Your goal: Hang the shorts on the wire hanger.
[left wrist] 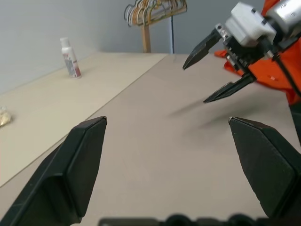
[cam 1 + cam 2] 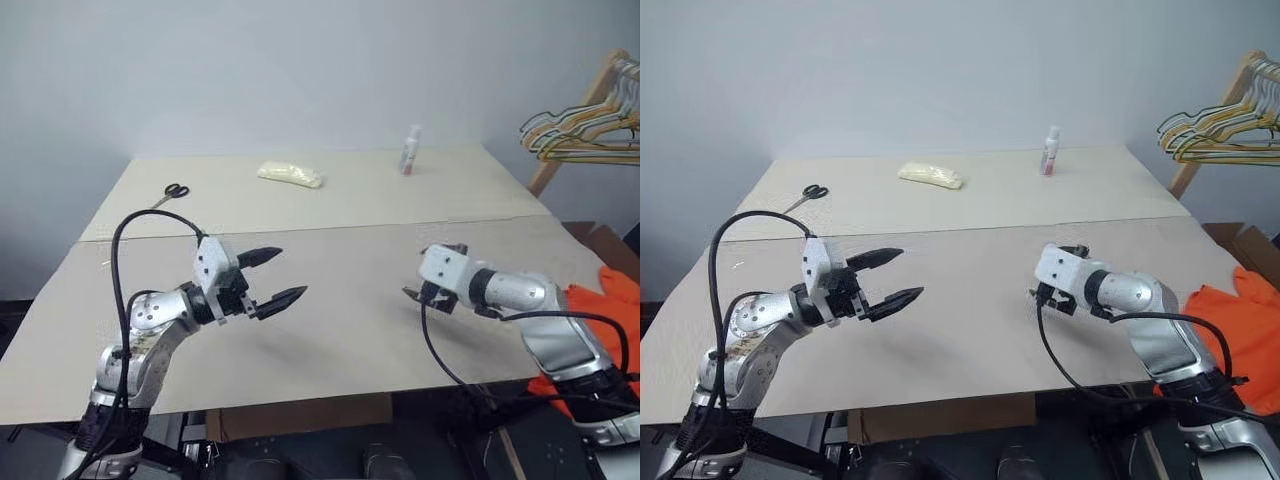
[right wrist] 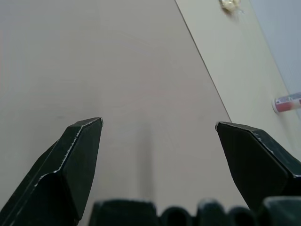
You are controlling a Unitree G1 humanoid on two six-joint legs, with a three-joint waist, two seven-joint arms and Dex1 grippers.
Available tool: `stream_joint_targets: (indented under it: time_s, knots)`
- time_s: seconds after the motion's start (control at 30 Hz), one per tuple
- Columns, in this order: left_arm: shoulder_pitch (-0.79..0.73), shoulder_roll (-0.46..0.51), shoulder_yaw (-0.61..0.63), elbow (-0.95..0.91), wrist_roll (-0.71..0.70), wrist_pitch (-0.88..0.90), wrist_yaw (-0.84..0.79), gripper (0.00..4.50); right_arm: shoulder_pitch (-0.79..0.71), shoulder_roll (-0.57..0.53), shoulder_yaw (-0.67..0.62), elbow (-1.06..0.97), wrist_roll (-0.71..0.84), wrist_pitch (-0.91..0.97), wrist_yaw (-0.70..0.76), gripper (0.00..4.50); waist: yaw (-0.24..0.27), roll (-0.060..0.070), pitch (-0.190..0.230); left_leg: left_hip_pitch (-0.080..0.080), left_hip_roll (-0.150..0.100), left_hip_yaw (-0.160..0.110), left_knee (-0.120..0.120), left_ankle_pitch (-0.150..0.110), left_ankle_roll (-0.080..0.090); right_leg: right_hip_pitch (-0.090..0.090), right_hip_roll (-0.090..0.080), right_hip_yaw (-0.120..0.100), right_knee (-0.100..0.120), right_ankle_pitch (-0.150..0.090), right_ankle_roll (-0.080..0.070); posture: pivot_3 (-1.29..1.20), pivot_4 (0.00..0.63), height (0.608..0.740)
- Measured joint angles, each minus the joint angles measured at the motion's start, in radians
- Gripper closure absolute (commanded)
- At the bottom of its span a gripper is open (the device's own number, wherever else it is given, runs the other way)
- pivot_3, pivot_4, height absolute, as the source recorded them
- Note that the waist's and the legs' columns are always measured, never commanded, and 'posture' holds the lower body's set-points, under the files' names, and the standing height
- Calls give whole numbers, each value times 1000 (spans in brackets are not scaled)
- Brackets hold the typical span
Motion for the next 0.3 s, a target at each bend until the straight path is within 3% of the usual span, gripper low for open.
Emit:
stream_joint_targets:
  time_s: [0.3]
  knots:
    - [25, 8, 0, -2, 17, -9, -4, 0, 13, 1, 6, 1, -28, -34, 32, 35, 9, -2, 0, -1, 0, 0, 0, 0, 0, 0, 0, -1, 0, 0, -1, 139, 0, 740]
